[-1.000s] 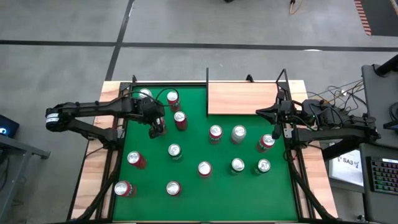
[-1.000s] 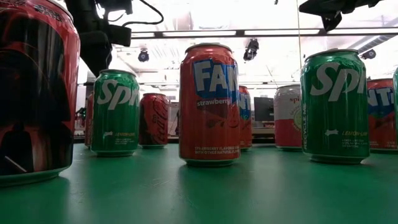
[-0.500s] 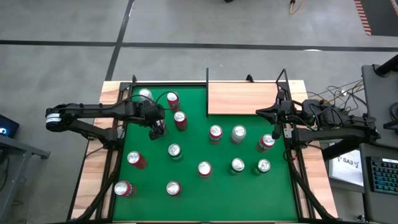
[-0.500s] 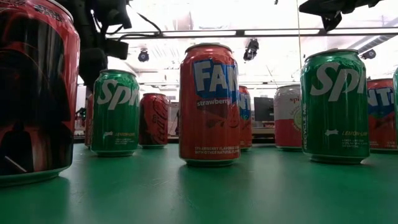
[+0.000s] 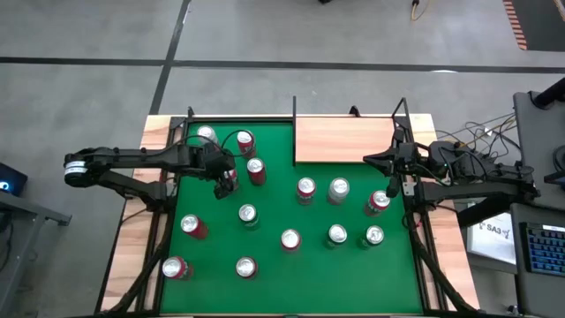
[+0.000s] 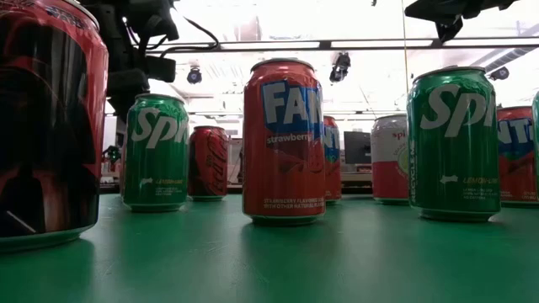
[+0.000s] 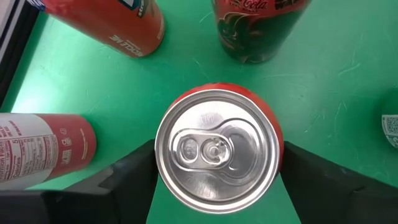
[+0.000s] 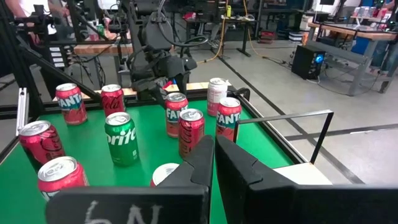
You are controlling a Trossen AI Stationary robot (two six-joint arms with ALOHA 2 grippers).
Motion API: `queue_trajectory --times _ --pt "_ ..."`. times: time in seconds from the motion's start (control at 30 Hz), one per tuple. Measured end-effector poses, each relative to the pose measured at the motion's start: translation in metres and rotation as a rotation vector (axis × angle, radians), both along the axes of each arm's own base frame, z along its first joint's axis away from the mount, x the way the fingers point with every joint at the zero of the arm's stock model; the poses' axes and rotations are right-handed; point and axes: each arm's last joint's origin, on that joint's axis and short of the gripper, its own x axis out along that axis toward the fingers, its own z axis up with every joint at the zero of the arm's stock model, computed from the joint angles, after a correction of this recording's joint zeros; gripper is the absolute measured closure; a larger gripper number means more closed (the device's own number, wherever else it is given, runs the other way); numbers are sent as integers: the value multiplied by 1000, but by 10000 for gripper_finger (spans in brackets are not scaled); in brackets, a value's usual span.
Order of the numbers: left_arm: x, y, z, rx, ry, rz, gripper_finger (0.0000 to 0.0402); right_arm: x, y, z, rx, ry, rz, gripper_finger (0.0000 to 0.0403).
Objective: Place canned beverage on shelf
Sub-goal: Put the red soda can on the shelf
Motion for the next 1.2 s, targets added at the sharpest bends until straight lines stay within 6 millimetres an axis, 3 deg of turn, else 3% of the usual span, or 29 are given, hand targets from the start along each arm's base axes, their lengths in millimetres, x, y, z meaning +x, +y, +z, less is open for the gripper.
queue_trajectory --times 0.27,0.43,0.9,1.2 --pt "0 0 0 3 1 1 132 0 0 0 -2 0 0 394" --pt "1 0 10 12 5 -1 133 0 0 0 -2 0 0 394" --pt "4 2 70 67 -41 -58 135 1 0 4 5 -45 -2 394" --pt "2 -1 127 108 -160 -105 135 18 -1 1 4 -28 -1 394"
